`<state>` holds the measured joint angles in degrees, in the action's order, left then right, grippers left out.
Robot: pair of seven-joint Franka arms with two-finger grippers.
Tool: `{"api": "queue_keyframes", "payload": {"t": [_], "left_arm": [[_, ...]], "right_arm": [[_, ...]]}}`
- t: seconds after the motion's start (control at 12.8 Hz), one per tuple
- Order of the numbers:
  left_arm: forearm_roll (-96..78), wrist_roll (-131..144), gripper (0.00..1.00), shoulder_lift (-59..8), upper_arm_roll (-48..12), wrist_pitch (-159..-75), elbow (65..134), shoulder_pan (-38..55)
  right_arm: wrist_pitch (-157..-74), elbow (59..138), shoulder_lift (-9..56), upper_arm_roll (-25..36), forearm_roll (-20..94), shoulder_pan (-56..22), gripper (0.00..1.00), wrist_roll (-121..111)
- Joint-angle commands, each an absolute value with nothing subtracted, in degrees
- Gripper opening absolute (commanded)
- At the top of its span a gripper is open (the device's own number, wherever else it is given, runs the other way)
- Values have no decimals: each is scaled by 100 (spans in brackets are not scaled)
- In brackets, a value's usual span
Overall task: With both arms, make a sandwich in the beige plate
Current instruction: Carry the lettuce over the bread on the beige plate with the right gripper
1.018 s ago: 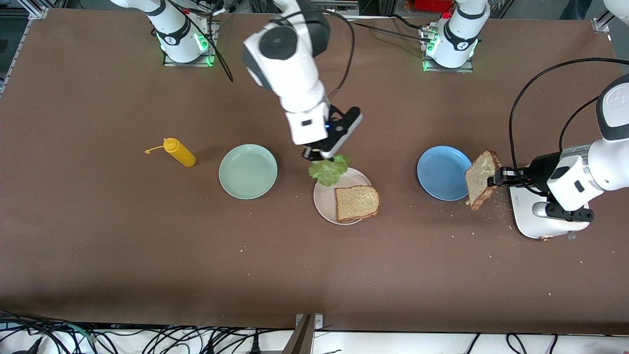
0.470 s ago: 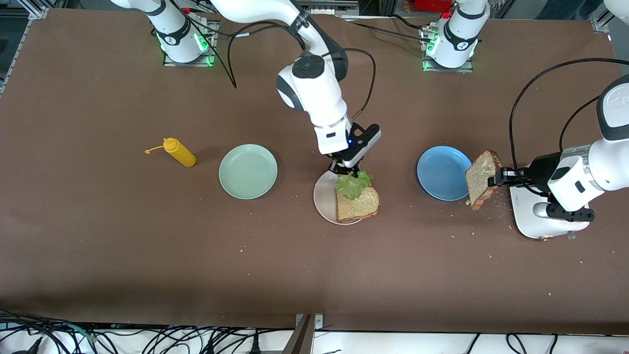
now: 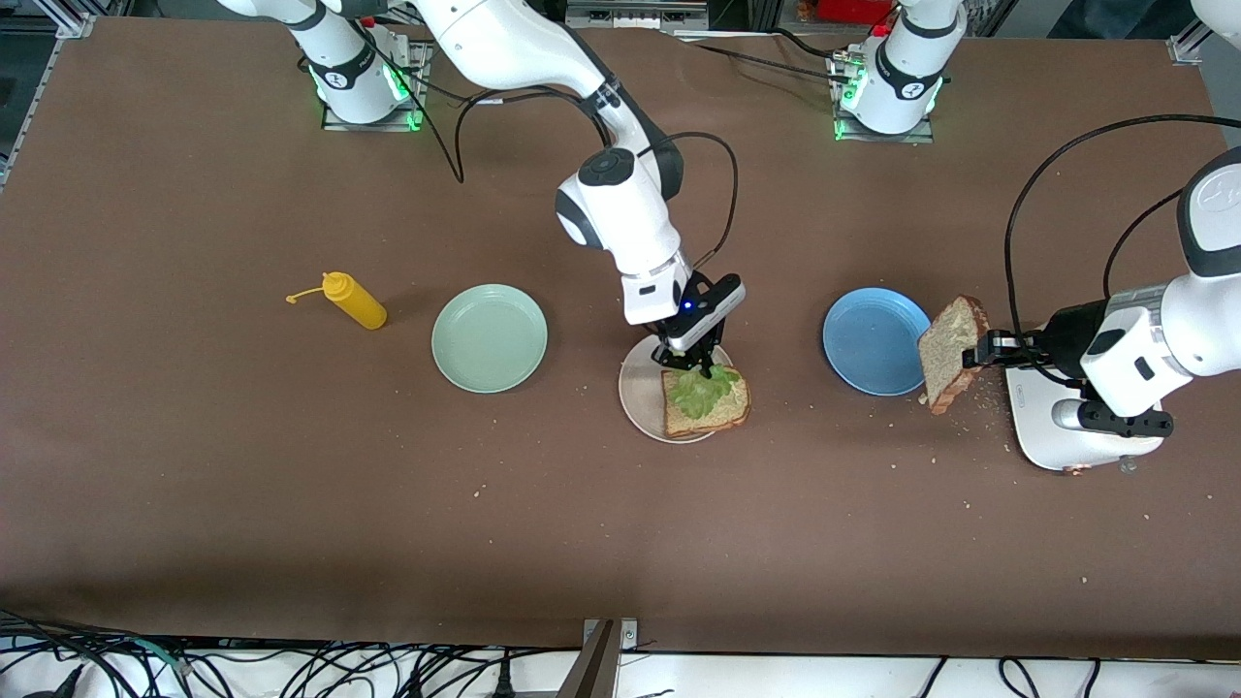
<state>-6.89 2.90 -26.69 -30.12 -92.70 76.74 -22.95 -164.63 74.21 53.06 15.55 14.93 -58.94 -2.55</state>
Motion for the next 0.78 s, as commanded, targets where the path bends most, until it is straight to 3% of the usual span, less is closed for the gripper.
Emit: {"api": "queue_keyframes", "payload": {"t": [0.0, 0.7], "left_arm": [[-615, 343, 0, -2628, -3015, -9185, 7629, -2285], [-624, 343, 0, -2628, -3015, -9185, 7629, -2294]], "right_arm": [[-17031, 7110, 5747, 1556, 1529, -5862, 0, -246], [-17789, 7110, 6205, 1521, 1547, -5889, 0, -176]]}}
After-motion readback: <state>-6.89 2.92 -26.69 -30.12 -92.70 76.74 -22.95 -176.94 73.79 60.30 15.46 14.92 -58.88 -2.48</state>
